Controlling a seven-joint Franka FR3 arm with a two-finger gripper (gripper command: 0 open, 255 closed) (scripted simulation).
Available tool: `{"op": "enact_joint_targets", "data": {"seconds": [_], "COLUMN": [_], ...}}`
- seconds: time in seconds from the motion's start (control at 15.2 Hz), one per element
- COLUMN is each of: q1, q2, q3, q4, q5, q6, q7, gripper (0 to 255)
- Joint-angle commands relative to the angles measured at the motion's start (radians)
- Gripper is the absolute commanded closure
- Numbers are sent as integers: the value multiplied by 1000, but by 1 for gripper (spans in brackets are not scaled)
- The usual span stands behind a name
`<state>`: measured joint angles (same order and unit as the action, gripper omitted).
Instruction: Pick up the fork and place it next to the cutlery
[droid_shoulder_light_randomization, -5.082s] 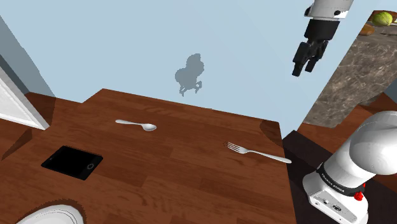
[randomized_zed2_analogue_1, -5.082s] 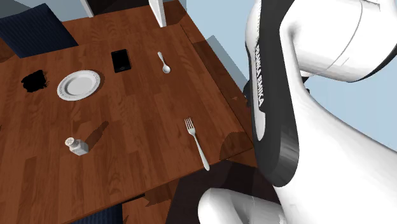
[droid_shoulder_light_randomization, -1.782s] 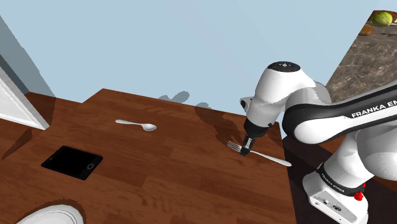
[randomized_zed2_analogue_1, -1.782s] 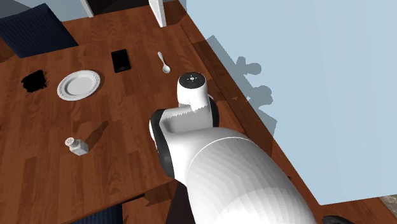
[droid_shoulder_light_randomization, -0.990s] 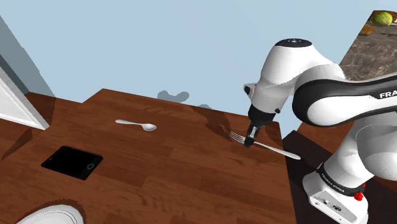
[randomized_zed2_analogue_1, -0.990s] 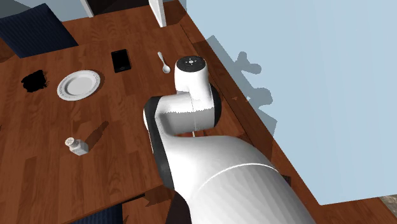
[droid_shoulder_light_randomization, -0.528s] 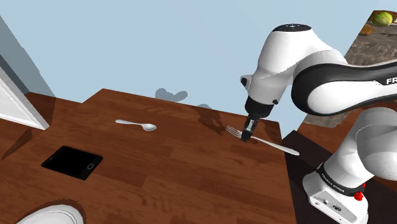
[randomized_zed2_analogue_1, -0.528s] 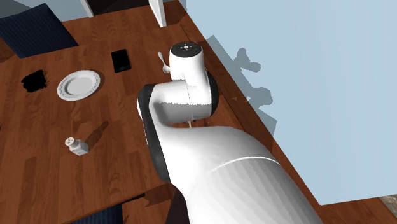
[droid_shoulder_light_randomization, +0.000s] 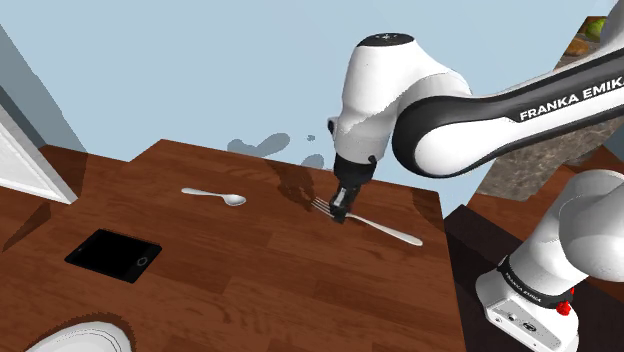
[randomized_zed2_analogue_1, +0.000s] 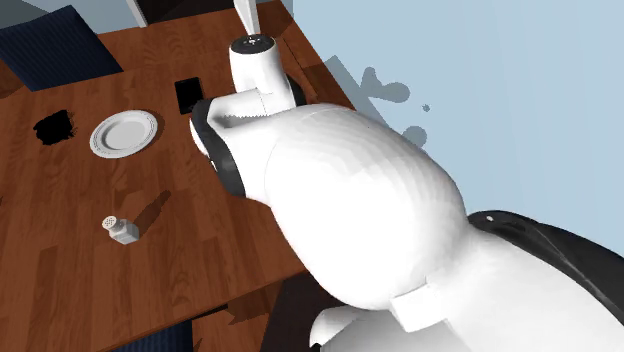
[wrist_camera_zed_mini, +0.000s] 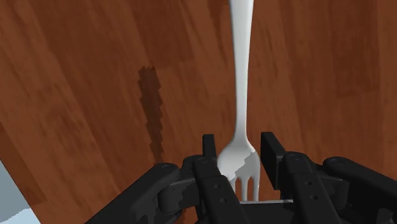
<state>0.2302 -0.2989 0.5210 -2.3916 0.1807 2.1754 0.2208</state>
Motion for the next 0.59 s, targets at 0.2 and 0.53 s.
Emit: {"op": "enact_joint_targets", "data": {"seconds": [0.2,0.53], "q1": [-32,0], "q2": [228,457], "q3": [64,86], "q4": [213,453], "q5": [-133,-288], "q6": [-3,-56], "q7": [122,248], "gripper": [255,255]}}
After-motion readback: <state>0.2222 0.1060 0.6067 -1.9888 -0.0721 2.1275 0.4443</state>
